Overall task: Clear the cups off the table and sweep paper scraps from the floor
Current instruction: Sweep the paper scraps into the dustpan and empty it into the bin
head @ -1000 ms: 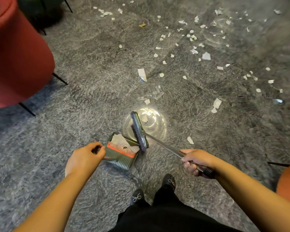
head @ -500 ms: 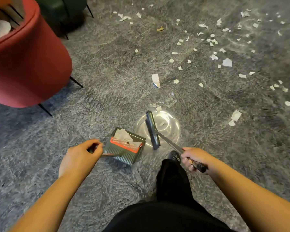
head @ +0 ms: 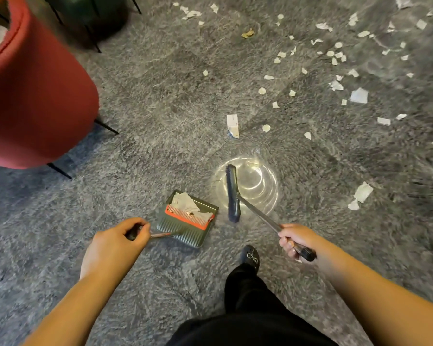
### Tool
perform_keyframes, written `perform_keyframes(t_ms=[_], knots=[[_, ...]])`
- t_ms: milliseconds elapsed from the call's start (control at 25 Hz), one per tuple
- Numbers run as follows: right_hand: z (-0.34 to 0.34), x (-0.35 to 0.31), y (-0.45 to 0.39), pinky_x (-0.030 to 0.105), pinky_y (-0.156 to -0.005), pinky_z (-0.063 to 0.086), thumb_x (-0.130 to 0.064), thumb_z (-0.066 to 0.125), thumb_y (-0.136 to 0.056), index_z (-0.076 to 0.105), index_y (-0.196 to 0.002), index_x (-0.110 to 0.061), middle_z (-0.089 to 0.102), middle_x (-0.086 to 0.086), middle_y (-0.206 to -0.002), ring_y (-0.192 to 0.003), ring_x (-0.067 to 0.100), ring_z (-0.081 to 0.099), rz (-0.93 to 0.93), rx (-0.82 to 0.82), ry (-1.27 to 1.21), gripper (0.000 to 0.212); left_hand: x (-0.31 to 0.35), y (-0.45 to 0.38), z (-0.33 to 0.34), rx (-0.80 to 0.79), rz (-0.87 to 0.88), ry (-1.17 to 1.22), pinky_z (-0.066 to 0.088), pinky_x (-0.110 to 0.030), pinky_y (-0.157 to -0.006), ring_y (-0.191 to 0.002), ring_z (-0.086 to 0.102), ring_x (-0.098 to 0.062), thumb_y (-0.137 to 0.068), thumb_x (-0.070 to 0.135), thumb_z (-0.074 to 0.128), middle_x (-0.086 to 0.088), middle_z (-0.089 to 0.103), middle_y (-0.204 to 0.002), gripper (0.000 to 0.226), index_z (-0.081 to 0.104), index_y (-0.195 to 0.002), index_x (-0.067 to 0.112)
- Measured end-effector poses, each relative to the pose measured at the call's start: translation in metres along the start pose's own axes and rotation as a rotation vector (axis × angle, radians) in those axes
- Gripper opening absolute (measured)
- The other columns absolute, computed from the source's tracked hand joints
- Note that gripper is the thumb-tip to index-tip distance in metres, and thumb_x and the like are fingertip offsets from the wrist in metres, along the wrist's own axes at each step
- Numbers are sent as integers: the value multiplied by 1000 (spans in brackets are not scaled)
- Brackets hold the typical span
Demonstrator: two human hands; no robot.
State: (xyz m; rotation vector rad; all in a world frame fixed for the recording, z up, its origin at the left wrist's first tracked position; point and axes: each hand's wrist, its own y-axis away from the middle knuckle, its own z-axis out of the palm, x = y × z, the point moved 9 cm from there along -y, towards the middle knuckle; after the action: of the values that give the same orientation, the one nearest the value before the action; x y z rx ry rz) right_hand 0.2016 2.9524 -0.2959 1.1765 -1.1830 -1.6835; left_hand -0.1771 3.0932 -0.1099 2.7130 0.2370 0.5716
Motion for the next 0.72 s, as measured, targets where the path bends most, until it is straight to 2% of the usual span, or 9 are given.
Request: perform_keyframes(t_ms=[160,320,440,560,720], knots=[[-71,-43,-11,16,-34,27,-6,36,-99,37,-139,-16,39,-1,-52,-34,7,34,-2,84,16,42,49,-28,12,5,-6,16,45,-23,-43,-53,60,-8,-82,55,56,17,64,-65,10,64,-86,50],[-133,-77,-16,20,-36,30,-2,36,-97,33,-142,-20,42,2,-51,-35,11,35,-36,213,63,49,92,-51,17,-5,8,36,41,-22,-39,-47,58,-7,-82,53,57,17,63,-58,6,61,-79,52],[-163,-98,-14,22,-37,30,-2,37,-97,31,-143,-13,42,3,-48,-36,13,34,-61,273,64,48,118,-66,18,-17,32,55,37,-22,-36,-45,57,-6,-83,50,57,20,61,-56,8,60,-78,57],[-163,-112,-11,21,-37,28,-1,36,-97,25,-148,-22,40,3,-52,-37,12,33,-85,252,-11,57,133,-82,13,-14,53,72,38,-23,-37,-44,56,-9,-83,51,56,22,61,-59,12,56,-79,63],[-118,-130,-6,20,-35,28,0,40,-98,23,-149,-25,39,4,-56,-35,11,34,-147,168,-80,59,139,-109,0,-10,94,67,42,-24,-41,-50,58,-10,-83,54,56,17,63,-59,12,55,-83,65]])
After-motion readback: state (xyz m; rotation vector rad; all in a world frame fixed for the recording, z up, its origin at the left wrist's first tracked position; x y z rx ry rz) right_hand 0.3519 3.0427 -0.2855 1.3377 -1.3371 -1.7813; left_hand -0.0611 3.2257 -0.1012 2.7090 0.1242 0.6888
